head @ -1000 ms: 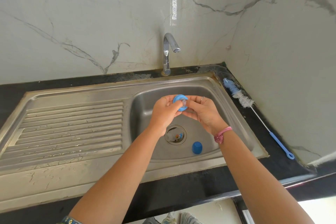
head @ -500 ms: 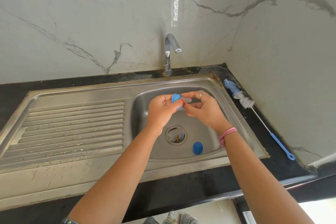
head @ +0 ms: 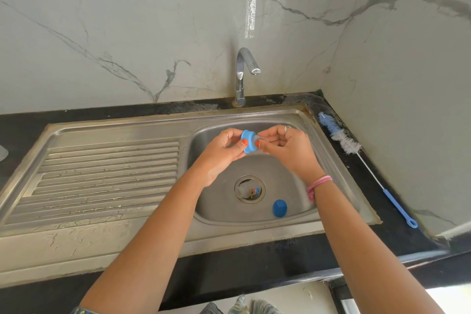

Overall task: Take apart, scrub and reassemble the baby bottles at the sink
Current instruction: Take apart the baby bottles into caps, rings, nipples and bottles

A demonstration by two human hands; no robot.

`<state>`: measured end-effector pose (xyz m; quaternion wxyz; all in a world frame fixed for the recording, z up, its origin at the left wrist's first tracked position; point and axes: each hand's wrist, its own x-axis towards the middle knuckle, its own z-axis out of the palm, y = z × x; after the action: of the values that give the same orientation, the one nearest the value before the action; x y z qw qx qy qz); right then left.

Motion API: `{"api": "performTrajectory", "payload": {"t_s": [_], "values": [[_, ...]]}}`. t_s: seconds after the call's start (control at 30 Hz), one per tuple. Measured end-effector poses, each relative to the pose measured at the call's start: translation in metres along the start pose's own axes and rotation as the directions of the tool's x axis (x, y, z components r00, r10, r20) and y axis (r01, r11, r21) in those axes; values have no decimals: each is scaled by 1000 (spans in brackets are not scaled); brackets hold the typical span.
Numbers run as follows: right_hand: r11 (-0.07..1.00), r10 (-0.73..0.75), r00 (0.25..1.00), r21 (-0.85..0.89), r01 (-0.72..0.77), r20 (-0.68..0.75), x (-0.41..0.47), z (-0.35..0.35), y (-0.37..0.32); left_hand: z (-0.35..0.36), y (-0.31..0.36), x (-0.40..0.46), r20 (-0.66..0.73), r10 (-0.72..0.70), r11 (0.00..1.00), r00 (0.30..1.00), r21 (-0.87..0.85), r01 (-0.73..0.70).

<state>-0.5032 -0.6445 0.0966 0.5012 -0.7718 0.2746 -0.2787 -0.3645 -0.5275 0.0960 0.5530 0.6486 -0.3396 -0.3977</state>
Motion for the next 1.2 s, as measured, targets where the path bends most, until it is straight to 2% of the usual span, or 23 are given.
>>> {"api": "performTrajectory", "payload": {"t_s": [0.17,0.5,0.6,0.7,0.83,0.93,1.1,1.2], "values": [[999,-32,999,-21,31,-33,-2,7,-6,-1,3,0,-24,24,992,999,120,-21],[945,-201,977,-279,174,-71,1,20,-24,3,7,2,-93,35,989,995,147,-21],[950,-201,976,-259,175,-79,-2,22,-26,1,6,1,-113,33,993,993,118,-19],[967,-159,987,-206,149,-32,-2,18,-29,-3,6,1,-128,36,998,991,57,-28],[969,-129,987,-200,146,98,1,5,-32,-4,5,1,-148,28,999,989,-12,-30],[959,-135,982,-231,163,129,1,1,-33,-2,2,2,-164,28,999,986,20,-25],[918,-236,970,-313,243,63,1,11,-33,4,2,7,-223,55,992,973,123,-28],[906,-241,969,-347,244,52,1,17,-29,5,2,8,-254,83,980,964,196,-33]]}}
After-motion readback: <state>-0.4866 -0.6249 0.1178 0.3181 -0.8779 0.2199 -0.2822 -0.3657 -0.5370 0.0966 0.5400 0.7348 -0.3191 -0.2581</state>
